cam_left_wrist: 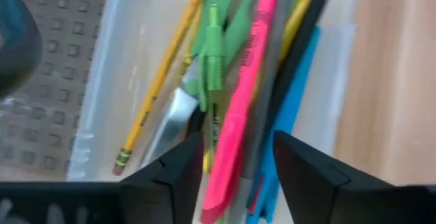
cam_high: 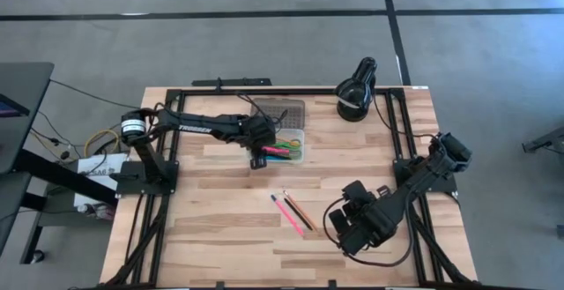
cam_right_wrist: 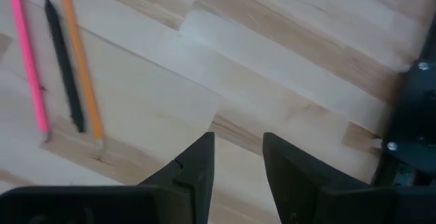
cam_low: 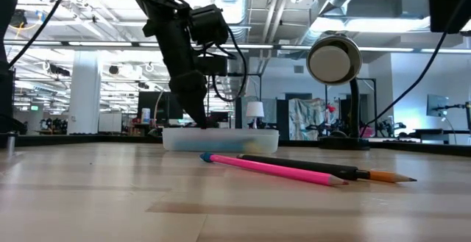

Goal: Pick & place school supplies into a supply box
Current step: Put the black pen into the supply box

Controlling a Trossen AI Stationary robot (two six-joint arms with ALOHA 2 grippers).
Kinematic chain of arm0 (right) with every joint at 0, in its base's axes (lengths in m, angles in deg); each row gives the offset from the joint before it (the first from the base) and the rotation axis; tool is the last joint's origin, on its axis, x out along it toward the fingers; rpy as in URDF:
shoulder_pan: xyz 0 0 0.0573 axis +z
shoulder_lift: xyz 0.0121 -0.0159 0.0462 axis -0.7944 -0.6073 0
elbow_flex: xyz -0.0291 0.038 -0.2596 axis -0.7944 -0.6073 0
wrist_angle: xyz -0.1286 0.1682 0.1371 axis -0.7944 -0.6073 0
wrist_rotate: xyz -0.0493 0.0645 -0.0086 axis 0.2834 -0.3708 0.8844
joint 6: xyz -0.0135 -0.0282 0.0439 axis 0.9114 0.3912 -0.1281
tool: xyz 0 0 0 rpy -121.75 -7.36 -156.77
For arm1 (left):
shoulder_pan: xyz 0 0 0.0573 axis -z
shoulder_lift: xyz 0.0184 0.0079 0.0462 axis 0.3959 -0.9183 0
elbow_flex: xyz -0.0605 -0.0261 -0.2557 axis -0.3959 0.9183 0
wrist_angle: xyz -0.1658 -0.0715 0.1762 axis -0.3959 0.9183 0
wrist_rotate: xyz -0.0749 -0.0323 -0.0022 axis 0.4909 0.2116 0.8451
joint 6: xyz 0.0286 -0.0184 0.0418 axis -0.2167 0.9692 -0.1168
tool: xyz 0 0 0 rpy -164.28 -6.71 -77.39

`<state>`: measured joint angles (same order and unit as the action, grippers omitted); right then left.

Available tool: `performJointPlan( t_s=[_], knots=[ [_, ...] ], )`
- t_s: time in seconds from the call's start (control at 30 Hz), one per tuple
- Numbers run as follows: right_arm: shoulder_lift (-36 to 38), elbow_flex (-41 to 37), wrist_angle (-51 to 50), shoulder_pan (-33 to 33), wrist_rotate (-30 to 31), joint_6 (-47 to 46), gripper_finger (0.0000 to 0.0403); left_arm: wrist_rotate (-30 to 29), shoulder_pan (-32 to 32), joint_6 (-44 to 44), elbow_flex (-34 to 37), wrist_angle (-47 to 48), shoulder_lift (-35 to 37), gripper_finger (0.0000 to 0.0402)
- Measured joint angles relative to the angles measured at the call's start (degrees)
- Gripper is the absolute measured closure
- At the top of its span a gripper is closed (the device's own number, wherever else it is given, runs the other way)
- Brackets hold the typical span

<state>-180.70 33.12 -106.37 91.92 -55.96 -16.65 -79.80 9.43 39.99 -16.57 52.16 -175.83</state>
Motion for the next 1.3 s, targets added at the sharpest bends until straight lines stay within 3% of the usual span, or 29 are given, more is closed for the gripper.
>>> performJointPlan(
  t_s=[0.2,0.47,0.67,0.9,1.07,1.3],
  knots=[
    [0.0,0.0,8.4,-3.1,3.0,7.2,0.0284,3.1,0.0,-1.1,0.0,1.3,5.0,0.0214],
    [0.0,-5.1,28.6,-9.9,4.1,22.9,0.0284,6.2,0.9,-5.9,0.0,4.2,19.6,0.0223],
    [-0.5,-11.7,43.6,-13.5,-1.8,29.9,0.0284,6.4,2.0,-7.1,0.5,7.5,30.6,0.0224],
    [-0.5,-18.2,53.0,-15.7,-8.6,30.4,0.0284,6.3,2.2,-4.5,3.6,7.8,40.7,0.0224],
    [-0.5,-19.6,57.1,-17.0,-12.2,33.3,0.0284,4.3,2.2,-2.7,5.0,9.3,44.6,0.0224],
    [-1.1,-21.8,60.1,-19.1,-12.2,33.8,0.0284,3.6,2.2,-0.2,7.7,9.2,46.4,0.0224]
  ],
)
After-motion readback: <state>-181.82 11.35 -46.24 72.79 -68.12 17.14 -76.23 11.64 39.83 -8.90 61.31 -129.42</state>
